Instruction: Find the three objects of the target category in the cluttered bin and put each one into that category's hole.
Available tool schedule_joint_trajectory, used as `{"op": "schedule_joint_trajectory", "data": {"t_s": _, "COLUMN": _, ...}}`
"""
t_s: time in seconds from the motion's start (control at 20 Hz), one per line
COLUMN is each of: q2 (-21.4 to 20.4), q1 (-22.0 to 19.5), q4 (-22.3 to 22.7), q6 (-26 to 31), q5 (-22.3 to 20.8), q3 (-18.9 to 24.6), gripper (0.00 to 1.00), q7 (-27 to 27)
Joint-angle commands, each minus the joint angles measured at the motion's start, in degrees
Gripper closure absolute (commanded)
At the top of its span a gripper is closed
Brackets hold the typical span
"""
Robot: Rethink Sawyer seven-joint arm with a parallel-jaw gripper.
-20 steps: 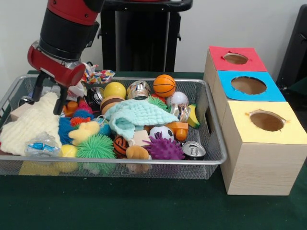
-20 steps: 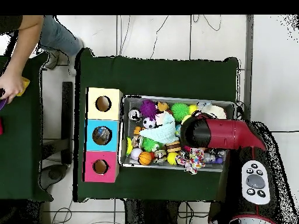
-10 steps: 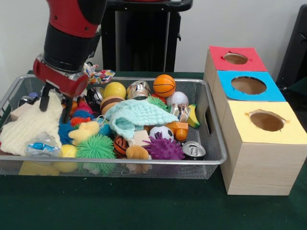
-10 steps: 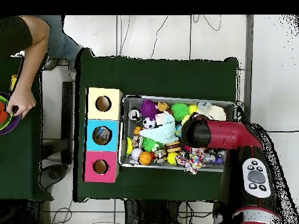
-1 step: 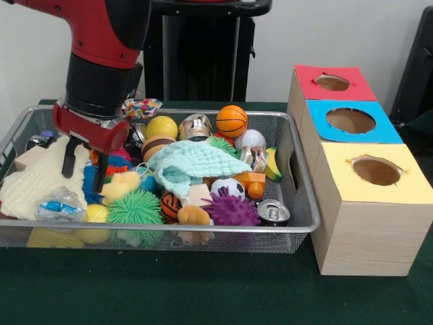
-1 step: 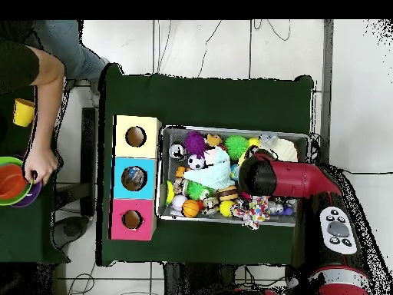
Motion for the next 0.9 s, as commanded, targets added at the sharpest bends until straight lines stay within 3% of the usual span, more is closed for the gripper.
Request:
{"op": "schedule_joint_trajectory", "data": {"t_s": 0.05, "q2": -0.55, "q1": -2.67, "q4": 4.39, "q6": -2.21, "q5": 0.98, "q3": 9.27, "gripper": 0.0, "q7": -0.35}}
{"op": "schedule_joint_trajectory", "data": {"t_s": 0.5, "q2": 2.57, "q1": -1.88, "q4": -1.54, "q6": -1.12, "q5": 0.79, "q3": 9.16, "gripper": 0.0, "q7": 0.31}}
{"op": "schedule_joint_trajectory", "data": {"t_s": 0.9, "q2": 6.77, "q1": -3.16, "q4": -8.18, "q6": 2.02, "q5": 1.01, "q3": 10.69, "gripper": 0.0, "q7": -2.23}}
